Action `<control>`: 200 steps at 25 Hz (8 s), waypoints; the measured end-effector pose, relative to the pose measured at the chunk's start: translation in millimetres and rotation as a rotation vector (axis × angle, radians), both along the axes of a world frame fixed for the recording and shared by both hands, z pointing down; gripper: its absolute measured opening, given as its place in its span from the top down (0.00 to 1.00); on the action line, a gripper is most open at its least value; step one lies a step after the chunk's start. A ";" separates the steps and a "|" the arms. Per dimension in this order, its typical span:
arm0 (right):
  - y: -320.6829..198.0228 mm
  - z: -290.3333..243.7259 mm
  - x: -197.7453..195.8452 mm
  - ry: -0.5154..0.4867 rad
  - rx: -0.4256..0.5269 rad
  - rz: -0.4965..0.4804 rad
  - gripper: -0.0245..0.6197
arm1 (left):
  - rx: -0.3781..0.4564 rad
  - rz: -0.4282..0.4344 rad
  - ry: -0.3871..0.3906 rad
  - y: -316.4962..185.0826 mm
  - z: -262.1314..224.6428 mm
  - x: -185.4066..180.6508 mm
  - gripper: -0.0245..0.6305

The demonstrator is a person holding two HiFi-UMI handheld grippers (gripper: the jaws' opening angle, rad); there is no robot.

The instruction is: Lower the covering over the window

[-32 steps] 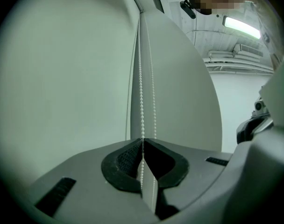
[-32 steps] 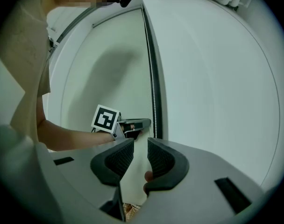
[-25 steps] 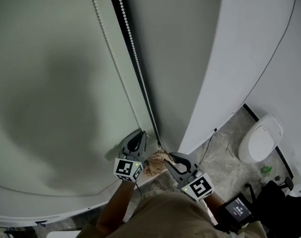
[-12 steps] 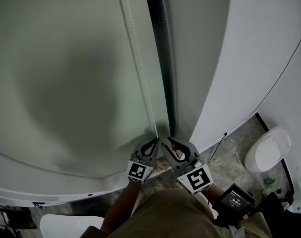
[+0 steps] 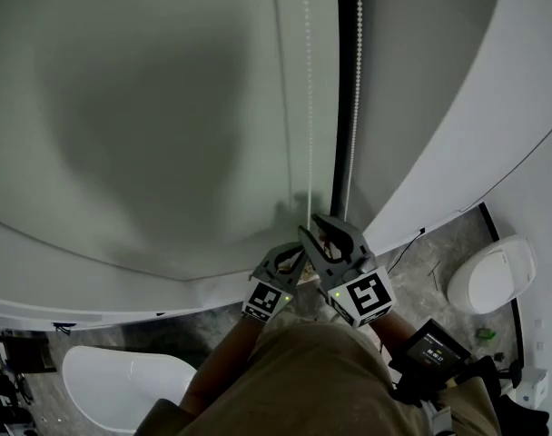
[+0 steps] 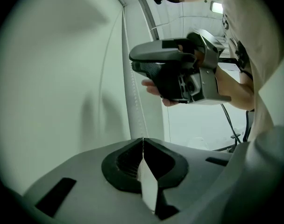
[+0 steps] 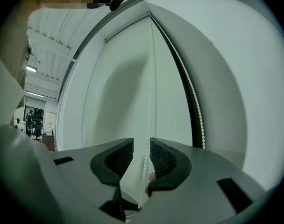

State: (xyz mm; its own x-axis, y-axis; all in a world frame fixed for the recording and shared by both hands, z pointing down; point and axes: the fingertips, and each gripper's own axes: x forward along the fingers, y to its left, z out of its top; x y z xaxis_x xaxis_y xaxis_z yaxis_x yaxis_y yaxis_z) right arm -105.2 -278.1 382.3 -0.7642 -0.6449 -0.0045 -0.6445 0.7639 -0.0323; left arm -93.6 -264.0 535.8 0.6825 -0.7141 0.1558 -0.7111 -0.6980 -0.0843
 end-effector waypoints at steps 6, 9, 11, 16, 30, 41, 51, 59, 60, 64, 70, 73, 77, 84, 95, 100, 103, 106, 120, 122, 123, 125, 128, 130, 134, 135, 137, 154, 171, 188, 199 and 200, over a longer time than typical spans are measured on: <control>1.6 -7.2 0.1 -0.030 0.021 0.018 0.81 | -0.045 0.010 0.029 16.6 19.2 3.2 0.93; 7.5 -9.8 0.8 -0.056 0.024 0.011 0.81 | -0.061 0.015 0.006 18.0 27.3 4.5 0.93; 9.4 -7.7 -1.0 -0.054 0.015 0.002 0.82 | -0.093 0.022 -0.022 20.3 43.2 5.5 0.93; 10.1 4.8 2.2 -0.028 -0.009 -0.010 0.89 | -0.167 0.027 -0.031 33.2 71.2 8.2 0.93; 23.8 11.5 6.2 -0.019 0.060 0.017 0.85 | -0.291 -0.270 0.048 20.1 106.9 -83.8 0.93; -10.6 41.4 40.9 0.036 -0.026 0.234 0.85 | -0.222 -0.552 -0.058 -0.7 93.3 -175.7 0.93; -17.3 55.1 33.0 0.081 -0.055 0.219 0.85 | -0.241 -0.401 -0.085 -49.1 95.6 -139.2 0.93; -43.7 104.6 54.9 0.165 -0.166 0.410 0.85 | -0.249 -0.328 -0.109 -79.5 100.5 -121.1 0.93; -46.5 111.2 61.7 0.164 -0.174 0.434 0.85 | -0.249 -0.327 -0.118 -82.1 100.7 -116.4 0.93; -60.9 121.8 99.8 0.114 -0.185 0.548 0.83 | -0.236 -0.331 -0.144 -92.1 96.1 -95.6 0.93; -84.7 134.5 87.5 0.033 -0.224 0.689 0.82 | -0.232 -0.297 -0.166 -110.1 92.2 -131.5 0.93; -94.0 133.3 62.8 0.027 -0.224 0.737 0.82 | -0.226 -0.276 -0.178 -121.3 87.2 -161.4 0.93; -109.7 129.9 77.5 -0.005 -0.272 0.776 0.82 | -0.215 -0.264 -0.189 -135.2 68.0 -151.9 0.93; -124.8 118.6 52.2 -0.009 -0.240 0.679 0.82 | -0.205 -0.251 -0.187 -127.9 47.7 -155.2 0.93; -110.3 117.7 22.4 -0.004 -0.230 0.543 0.93 | -0.227 -0.269 -0.133 -109.7 49.7 -165.4 0.93; -81.7 135.3 13.8 0.015 -0.223 0.454 0.94 | -0.273 -0.242 -0.044 -95.8 70.0 -155.0 0.92; -62.8 144.8 6.3 0.017 -0.208 0.388 0.94 | -0.254 -0.229 -0.001 -86.3 71.2 -146.8 0.91; -45.0 156.5 -6.5 0.023 -0.205 0.311 0.94 | -0.231 -0.202 0.079 -74.5 64.4 -140.3 0.85; 60.0 148.4 24.9 0.088 -0.202 0.034 0.94 | -0.128 0.254 0.352 26.2 -87.4 22.1 0.74; 79.9 137.1 50.2 0.094 -0.200 0.004 0.94 | -0.115 0.256 0.291 40.8 -97.1 57.8 0.74; 84.6 135.0 54.1 0.096 -0.199 -0.011 0.94 | -0.113 0.252 0.267 43.0 -96.6 66.5 0.74; 91.1 134.3 57.3 0.098 -0.196 -0.036 0.94 | -0.121 0.210 0.246 43.0 -93.1 73.4 0.74; 103.7 132.3 63.9 0.096 -0.194 -0.061 0.94 | -0.109 0.132 0.282 48.9 -98.2 73.3 0.83; 114.2 127.6 63.8 0.091 -0.194 -0.082 0.94 | -0.080 0.105 0.306 60.7 -109.1 68.2 0.84; 136.8 123.9 49.1 0.096 -0.191 -0.127 0.94 | -0.056 0.056 0.317 83.6 -114.5 48.2 0.84; 140.3 124.8 47.1 0.100 -0.192 -0.136 0.94 | -0.051 0.043 0.304 86.0 -111.7 46.1 0.85; 146.2 126.4 44.2 0.102 -0.194 -0.156 0.94 | -0.045 0.020 0.285 90.6 -108.0 43.2 0.92; 152.4 86.1 58.8 -0.028 -0.124 -0.248 0.82 | -0.045 -0.077 0.262 96.0 -84.4 15.8 0.94; 111.2 -27.1 76.4 -0.116 0.013 -0.088 0.91 | -0.034 0.110 0.196 114.3 -91.7 80.1 0.94; 87.4 -16.5 93.7 -0.134 -0.048 -0.015 0.95 | 0.008 0.139 0.300 107.1 -100.5 49.5 0.94; 87.6 43.4 100.0 -0.091 -0.151 -0.026 0.95 | 0.092 0.128 0.339 82.6 -142.8 52.0 0.88; 88.3 48.6 98.6 -0.085 -0.158 -0.032 0.95 | 0.093 0.145 0.338 81.9 -144.2 57.4 0.82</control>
